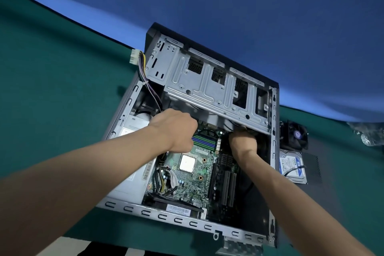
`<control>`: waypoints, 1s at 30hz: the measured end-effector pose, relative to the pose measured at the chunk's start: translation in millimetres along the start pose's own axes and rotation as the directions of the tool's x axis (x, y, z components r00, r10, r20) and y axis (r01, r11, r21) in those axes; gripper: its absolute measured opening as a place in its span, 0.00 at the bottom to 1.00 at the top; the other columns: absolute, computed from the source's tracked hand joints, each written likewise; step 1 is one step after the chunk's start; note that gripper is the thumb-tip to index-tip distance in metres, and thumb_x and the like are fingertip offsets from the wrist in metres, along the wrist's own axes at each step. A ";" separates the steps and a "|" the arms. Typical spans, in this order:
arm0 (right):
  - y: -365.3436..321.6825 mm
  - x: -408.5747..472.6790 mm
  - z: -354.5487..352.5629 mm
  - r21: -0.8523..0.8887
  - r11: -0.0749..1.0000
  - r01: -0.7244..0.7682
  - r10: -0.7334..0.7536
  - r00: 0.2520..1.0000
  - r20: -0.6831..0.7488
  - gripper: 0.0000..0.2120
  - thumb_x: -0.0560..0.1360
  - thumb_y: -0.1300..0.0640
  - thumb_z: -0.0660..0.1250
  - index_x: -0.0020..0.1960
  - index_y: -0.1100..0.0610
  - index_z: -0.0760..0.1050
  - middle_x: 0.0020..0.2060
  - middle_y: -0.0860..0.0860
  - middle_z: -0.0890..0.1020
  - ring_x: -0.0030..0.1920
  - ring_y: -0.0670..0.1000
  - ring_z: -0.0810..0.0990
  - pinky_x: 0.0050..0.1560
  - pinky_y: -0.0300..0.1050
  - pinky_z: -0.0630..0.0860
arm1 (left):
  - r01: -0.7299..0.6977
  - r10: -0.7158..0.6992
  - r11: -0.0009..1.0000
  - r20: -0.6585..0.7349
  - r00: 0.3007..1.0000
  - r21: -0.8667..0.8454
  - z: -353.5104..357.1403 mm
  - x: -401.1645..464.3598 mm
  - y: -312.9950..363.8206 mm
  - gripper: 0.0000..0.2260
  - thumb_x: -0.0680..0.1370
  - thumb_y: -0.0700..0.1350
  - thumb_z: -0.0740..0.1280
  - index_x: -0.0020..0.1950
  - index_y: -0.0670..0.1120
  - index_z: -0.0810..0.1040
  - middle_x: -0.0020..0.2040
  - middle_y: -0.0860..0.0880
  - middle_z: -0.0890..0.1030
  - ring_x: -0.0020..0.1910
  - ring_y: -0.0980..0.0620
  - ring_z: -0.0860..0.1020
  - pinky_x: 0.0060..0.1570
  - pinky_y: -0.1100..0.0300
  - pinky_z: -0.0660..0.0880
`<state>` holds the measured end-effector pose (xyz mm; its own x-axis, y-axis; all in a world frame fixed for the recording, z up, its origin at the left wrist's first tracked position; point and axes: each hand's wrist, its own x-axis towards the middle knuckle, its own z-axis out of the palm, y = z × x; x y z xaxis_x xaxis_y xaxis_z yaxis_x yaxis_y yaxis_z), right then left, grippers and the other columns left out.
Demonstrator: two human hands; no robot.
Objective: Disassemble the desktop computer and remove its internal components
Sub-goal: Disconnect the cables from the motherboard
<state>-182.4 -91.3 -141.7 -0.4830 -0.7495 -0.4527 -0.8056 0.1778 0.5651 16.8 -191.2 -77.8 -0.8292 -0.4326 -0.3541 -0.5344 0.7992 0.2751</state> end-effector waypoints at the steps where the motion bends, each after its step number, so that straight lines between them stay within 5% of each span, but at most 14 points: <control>1: 1.2 -0.8 -2.4 -0.006 1.000 0.003 -0.003 1.000 -0.012 0.13 0.76 0.67 0.62 0.59 0.60 0.74 0.51 0.53 0.81 0.48 0.50 0.81 0.34 0.39 0.69 | 0.000 0.000 1.000 -0.004 1.000 -0.001 -0.4 -0.3 0.0 0.07 0.72 0.45 0.61 0.44 0.45 0.78 0.36 0.49 0.77 0.38 0.47 0.77 0.38 0.57 0.76; 7: 0.9 -23.4 -15.5 0.079 0.994 0.072 -0.068 0.996 -0.052 0.10 0.75 0.67 0.61 0.49 0.55 0.77 0.45 0.49 0.83 0.43 0.49 0.81 0.36 0.41 0.70 | -0.010 0.009 0.999 -0.026 1.000 -0.033 -2.7 -1.2 -0.4 0.06 0.71 0.45 0.61 0.40 0.44 0.76 0.35 0.48 0.77 0.36 0.47 0.77 0.41 0.53 0.79; 10: -5.0 -41.8 -21.5 0.198 0.973 0.118 -0.086 0.982 -0.167 0.12 0.76 0.61 0.60 0.59 0.58 0.72 0.55 0.55 0.80 0.57 0.56 0.76 0.56 0.50 0.70 | -0.028 0.027 0.999 -0.047 0.999 -0.016 -2.6 -1.0 -0.6 0.07 0.71 0.44 0.60 0.42 0.44 0.76 0.36 0.48 0.77 0.37 0.47 0.78 0.41 0.53 0.79; 12: -9.7 -53.1 -29.7 0.395 0.913 0.101 -0.017 0.977 -0.212 0.13 0.77 0.56 0.59 0.60 0.58 0.70 0.53 0.57 0.80 0.56 0.58 0.76 0.53 0.50 0.70 | -0.039 0.038 0.999 -0.068 0.997 -0.019 -1.5 -0.2 -1.3 0.06 0.72 0.45 0.60 0.45 0.43 0.72 0.37 0.50 0.75 0.37 0.47 0.76 0.39 0.55 0.76; 14: -13.8 -64.1 -46.6 0.742 0.668 0.055 0.091 0.984 -0.154 0.07 0.78 0.53 0.59 0.53 0.56 0.69 0.45 0.56 0.82 0.46 0.59 0.79 0.43 0.49 0.71 | -0.075 0.073 0.997 -0.082 0.994 -0.016 -0.9 -0.9 -1.8 0.06 0.73 0.46 0.60 0.48 0.46 0.67 0.39 0.51 0.70 0.38 0.48 0.73 0.37 0.56 0.71; 16: -14.1 -71.9 -65.3 0.966 0.260 0.013 0.107 0.993 -0.042 0.04 0.78 0.57 0.60 0.45 0.56 0.69 0.39 0.56 0.83 0.39 0.58 0.81 0.38 0.48 0.75 | -0.127 0.125 0.991 -0.043 0.991 -0.034 -2.1 -4.2 -1.5 0.11 0.73 0.43 0.61 0.55 0.47 0.68 0.42 0.51 0.72 0.40 0.49 0.74 0.35 0.57 0.70; 19: -6.9 -83.4 -92.9 0.974 -0.227 -0.023 0.064 0.997 0.039 0.07 0.77 0.64 0.56 0.41 0.59 0.69 0.33 0.59 0.82 0.27 0.54 0.79 0.25 0.39 0.70 | -0.191 0.198 0.979 0.098 0.975 -0.075 -5.3 -9.6 -1.2 0.17 0.71 0.40 0.61 0.58 0.52 0.71 0.46 0.52 0.77 0.43 0.51 0.77 0.37 0.59 0.76; 21: 1.6 -91.1 -111.6 0.916 -0.393 -0.080 0.015 0.996 0.093 0.07 0.77 0.63 0.55 0.44 0.61 0.70 0.30 0.58 0.82 0.23 0.52 0.76 0.23 0.37 0.68 | -0.170 0.189 0.979 0.178 0.966 -0.117 -10.2 -12.7 -2.8 0.14 0.70 0.41 0.60 0.53 0.52 0.76 0.45 0.51 0.79 0.44 0.50 0.78 0.44 0.56 0.78; 23: 11.1 -95.6 -123.5 0.889 -0.446 -0.108 -0.010 0.993 0.115 0.06 0.77 0.61 0.56 0.45 0.61 0.71 0.28 0.56 0.82 0.23 0.51 0.76 0.22 0.36 0.69 | -0.135 0.171 0.974 0.199 0.965 -0.181 -13.8 -14.8 -4.7 0.09 0.73 0.45 0.59 0.46 0.51 0.79 0.43 0.50 0.80 0.41 0.50 0.78 0.47 0.55 0.75; 25: 19.5 -100.2 -130.5 0.874 -0.467 -0.137 -0.032 0.990 0.138 0.07 0.78 0.59 0.58 0.46 0.61 0.72 0.28 0.56 0.82 0.23 0.50 0.74 0.24 0.37 0.69 | -0.110 0.145 0.966 0.137 0.980 -0.235 -18.1 -19.3 -5.9 0.15 0.79 0.51 0.56 0.39 0.47 0.77 0.36 0.48 0.78 0.35 0.50 0.76 0.43 0.56 0.74; 30: 20.2 -113.4 -140.2 0.936 -0.340 -0.096 -0.096 0.993 0.067 0.09 0.78 0.56 0.64 0.42 0.59 0.76 0.27 0.50 0.79 0.23 0.46 0.72 0.24 0.37 0.67 | -0.068 -0.018 0.951 -0.271 0.962 -0.303 -40.0 -35.9 -5.9 0.21 0.81 0.58 0.49 0.36 0.47 0.69 0.34 0.52 0.71 0.31 0.54 0.71 0.33 0.62 0.70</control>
<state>-95.8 -92.1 17.8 -0.4251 -0.7189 -0.5499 -0.0007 0.6078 -0.7941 43.2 -197.0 -31.0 -0.8329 -0.5436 -0.1034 -0.5015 0.6626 0.5563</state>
